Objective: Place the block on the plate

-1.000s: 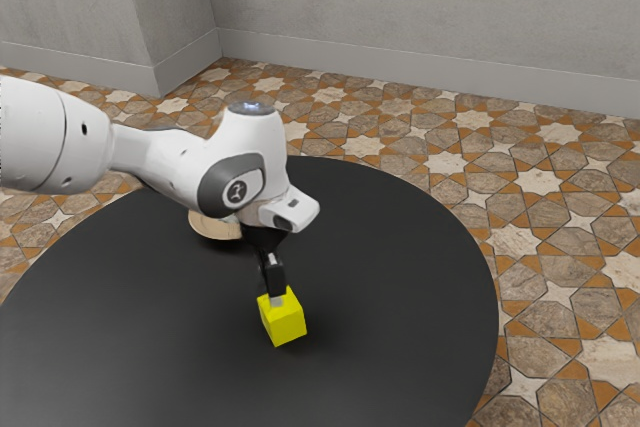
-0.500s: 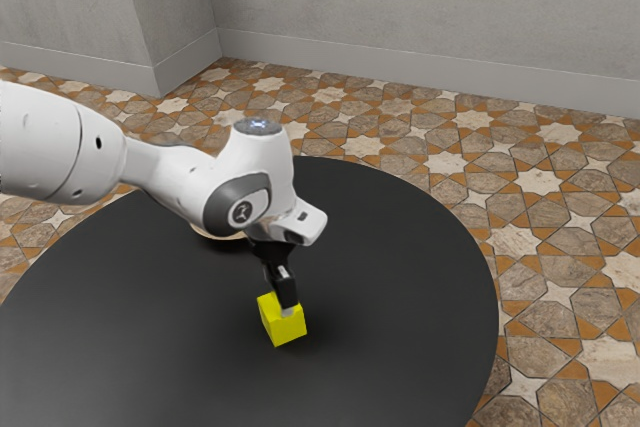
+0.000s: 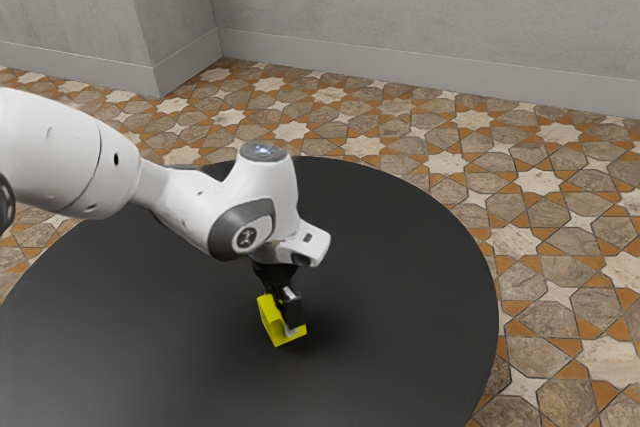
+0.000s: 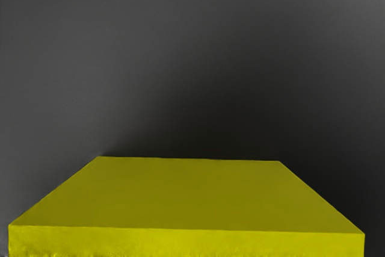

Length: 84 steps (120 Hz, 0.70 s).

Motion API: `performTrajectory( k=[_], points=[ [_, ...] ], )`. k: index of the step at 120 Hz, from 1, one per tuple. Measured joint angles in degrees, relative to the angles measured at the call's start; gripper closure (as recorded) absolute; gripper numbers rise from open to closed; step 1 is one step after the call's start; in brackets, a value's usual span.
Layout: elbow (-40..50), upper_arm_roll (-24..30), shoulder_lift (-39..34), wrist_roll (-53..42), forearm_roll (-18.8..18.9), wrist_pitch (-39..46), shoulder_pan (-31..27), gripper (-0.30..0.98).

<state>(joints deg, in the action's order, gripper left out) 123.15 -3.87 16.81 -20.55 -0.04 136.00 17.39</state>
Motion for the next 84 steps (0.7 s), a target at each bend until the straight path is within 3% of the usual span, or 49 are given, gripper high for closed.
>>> performTrajectory(
  k=[43, 84],
  points=[
    [0.3, 0.0, -0.3, 2.3, 0.4, 2.5, 0.1, 0.22],
    [0.2, -0.1, -1.3, 3.7, 0.5, 2.3, 0.0, 0.25]
  ],
)
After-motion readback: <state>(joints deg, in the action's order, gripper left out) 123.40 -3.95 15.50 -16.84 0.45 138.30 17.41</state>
